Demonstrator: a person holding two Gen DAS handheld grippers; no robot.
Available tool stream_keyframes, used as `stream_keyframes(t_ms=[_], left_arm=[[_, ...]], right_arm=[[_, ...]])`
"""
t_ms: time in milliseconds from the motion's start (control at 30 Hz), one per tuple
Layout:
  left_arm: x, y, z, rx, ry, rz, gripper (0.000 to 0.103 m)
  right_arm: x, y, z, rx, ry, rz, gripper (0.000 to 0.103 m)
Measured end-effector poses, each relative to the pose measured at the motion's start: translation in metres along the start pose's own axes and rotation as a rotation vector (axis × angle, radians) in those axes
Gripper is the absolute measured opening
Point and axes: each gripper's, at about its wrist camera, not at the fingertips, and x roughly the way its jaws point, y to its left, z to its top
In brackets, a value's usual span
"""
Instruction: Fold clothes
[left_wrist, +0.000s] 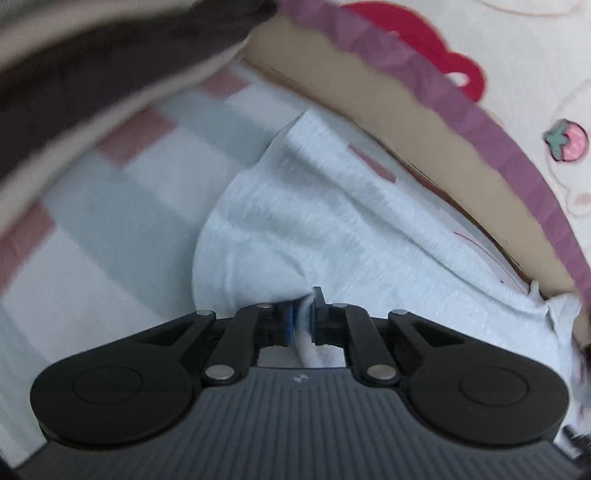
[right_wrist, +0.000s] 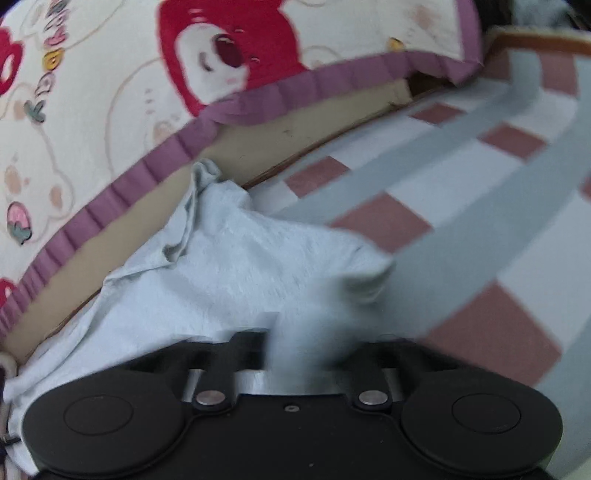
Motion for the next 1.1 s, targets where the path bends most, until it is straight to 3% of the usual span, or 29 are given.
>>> stream_keyframes(t_ms=[133,200,367,433,567,667,767,800,867,900,967,1033,1100], left_arm=[[-0.055,-0.012,0.004,0.092,-0.123,-0.032,0.007],[-0.079,-0.018,-0.003,0.155,-0.134,-0.005,0.007],[-0.083,-0.01,-0.042,0.212,0.037,0.023,0.007],[-0.082,-0.011,-0.049,0.249,0.078,0.027,0.007],[-0.103,-0.018,-0.053,0.338,0.039,0.043,0.008],[-0.108,-0.018,-0.059,0.374,0.079,0.064,0.008],[-0.108,0.0,-0.056,0.306,0.175,0.027,0.012],[-0.111,0.006,-0.052,0.265,0.184,0.017,0.012],[-0.119,0.016,-0.048,0.21,0.176,0.036,0.013],[-0.126,0.017,-0.047,0.215,0.155,0.059,0.016],[-0.141,0.015,-0.047,0.264,0.116,0.114,0.026],[-0.15,0.008,-0.045,0.329,0.088,0.16,0.039],[-0.152,0.0,-0.04,0.359,0.063,0.166,0.042]], right_arm=[[-0.049,0.017,0.027,-0.093,-0.073,0.062,0.006],[-0.077,0.026,0.036,-0.16,-0.097,0.068,0.006],[-0.089,0.002,0.007,-0.174,0.042,-0.07,0.005],[-0.086,0.0,0.001,-0.149,0.073,-0.078,0.005],[-0.104,0.011,0.007,-0.188,0.025,-0.039,0.005],[-0.118,0.01,0.009,-0.204,0.033,-0.047,0.005],[-0.116,0.002,-0.012,-0.301,0.075,-0.171,0.008],[-0.113,-0.002,-0.022,-0.337,0.076,-0.228,0.022],[-0.104,-0.011,-0.034,-0.365,0.102,-0.37,0.029],[-0.102,-0.015,-0.035,-0.362,0.111,-0.424,0.029],[-0.11,-0.018,-0.026,-0.32,0.069,-0.448,0.029],[-0.123,-0.008,-0.012,-0.305,-0.012,-0.414,0.031],[-0.126,0.013,-0.001,-0.33,-0.047,-0.345,0.035]])
